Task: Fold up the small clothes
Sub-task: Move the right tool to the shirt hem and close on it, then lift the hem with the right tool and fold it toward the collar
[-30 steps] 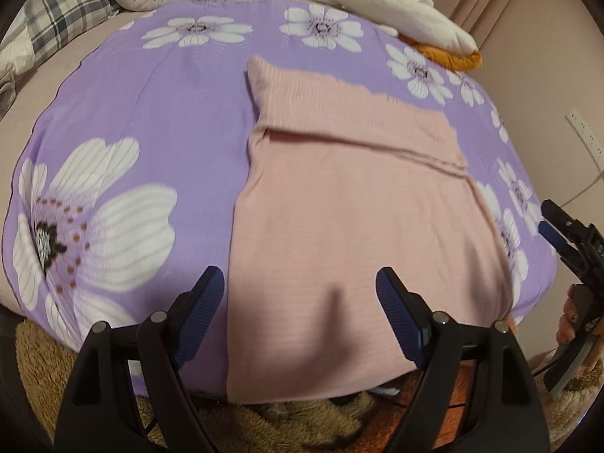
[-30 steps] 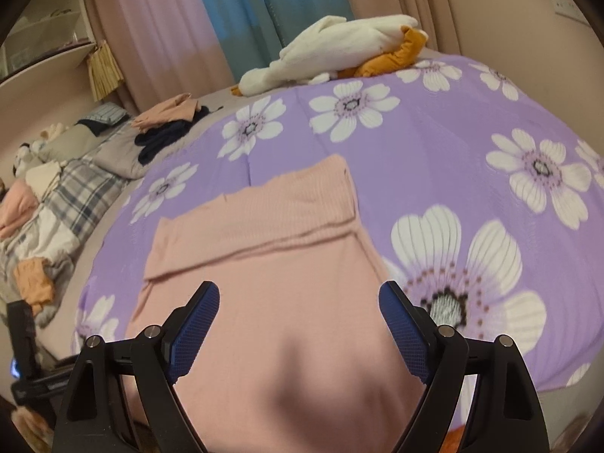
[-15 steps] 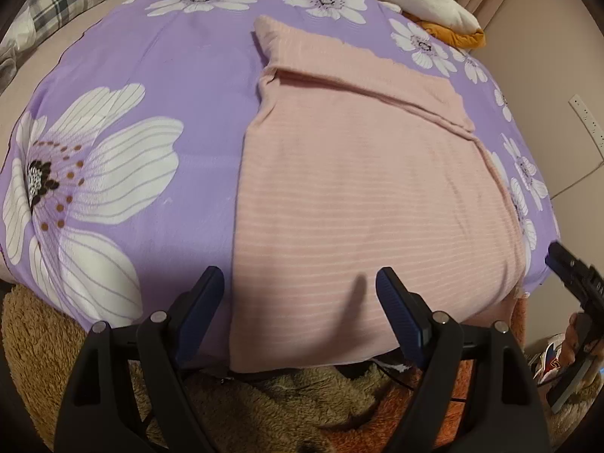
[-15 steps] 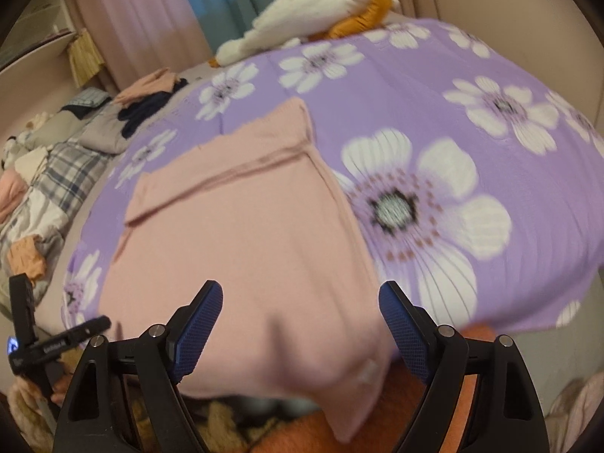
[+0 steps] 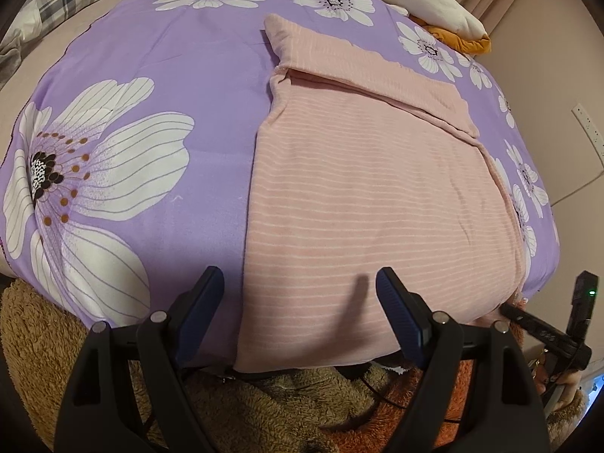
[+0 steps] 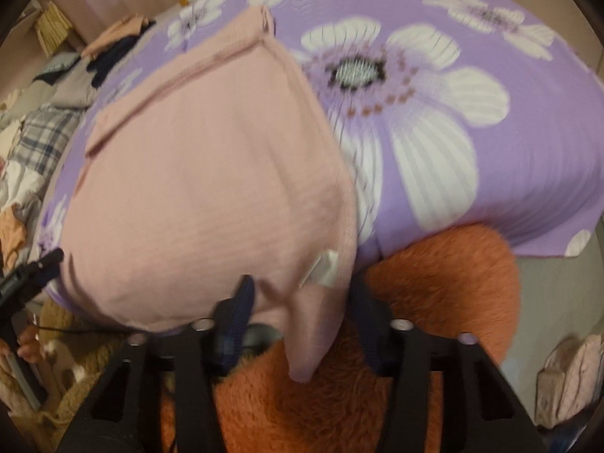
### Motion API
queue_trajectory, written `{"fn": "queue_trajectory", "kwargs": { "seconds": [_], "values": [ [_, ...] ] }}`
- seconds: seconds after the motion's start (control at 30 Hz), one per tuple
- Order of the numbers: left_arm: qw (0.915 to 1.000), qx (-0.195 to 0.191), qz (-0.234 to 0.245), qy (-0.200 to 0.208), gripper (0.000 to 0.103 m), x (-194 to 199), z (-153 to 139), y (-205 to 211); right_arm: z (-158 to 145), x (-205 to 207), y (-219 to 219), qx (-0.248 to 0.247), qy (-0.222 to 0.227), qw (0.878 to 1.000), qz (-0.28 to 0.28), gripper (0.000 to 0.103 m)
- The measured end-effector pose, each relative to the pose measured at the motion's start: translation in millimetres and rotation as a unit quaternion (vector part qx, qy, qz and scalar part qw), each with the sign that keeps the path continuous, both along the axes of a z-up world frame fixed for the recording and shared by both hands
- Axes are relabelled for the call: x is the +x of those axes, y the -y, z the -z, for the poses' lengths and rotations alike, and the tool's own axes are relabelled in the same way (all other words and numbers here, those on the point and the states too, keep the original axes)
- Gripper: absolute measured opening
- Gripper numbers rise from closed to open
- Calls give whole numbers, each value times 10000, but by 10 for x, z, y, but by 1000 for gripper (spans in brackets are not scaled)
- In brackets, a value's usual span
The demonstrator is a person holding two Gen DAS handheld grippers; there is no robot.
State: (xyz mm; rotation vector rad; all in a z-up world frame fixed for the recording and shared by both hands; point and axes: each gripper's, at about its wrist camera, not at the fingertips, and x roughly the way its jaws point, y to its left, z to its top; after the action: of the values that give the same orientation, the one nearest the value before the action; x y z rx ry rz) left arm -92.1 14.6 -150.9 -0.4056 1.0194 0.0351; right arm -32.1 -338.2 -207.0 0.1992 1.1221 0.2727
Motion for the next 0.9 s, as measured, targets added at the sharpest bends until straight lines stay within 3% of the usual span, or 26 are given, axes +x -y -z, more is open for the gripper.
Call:
{"fn": "queue_trajectory", "kwargs": {
  "seconds": [0.07,0.23,0.47,0.67,0.9],
  "values": [
    [10000,-34,-3,9,83,-2,-2,-13,47,26,-44,-12,-161,9998,-125,9],
    [9999,-101,-28,54,83,-14,-40,-37,-224,-32,-223,371,88,9962,-783,8],
    [9993,-270,-99,252,83,-41,-160,-130,-953,181,-436,1366,781,9761,-1500,7],
    [9977,-581,-219,278,83,-138,-202,-286,-1203,734,-517,1909,1213,9650,-1328,7],
    [9961,-823,-256,173,83,-209,-191,-381,-877,1445,-496,1887,982,9764,-379,7]
  ]
}}
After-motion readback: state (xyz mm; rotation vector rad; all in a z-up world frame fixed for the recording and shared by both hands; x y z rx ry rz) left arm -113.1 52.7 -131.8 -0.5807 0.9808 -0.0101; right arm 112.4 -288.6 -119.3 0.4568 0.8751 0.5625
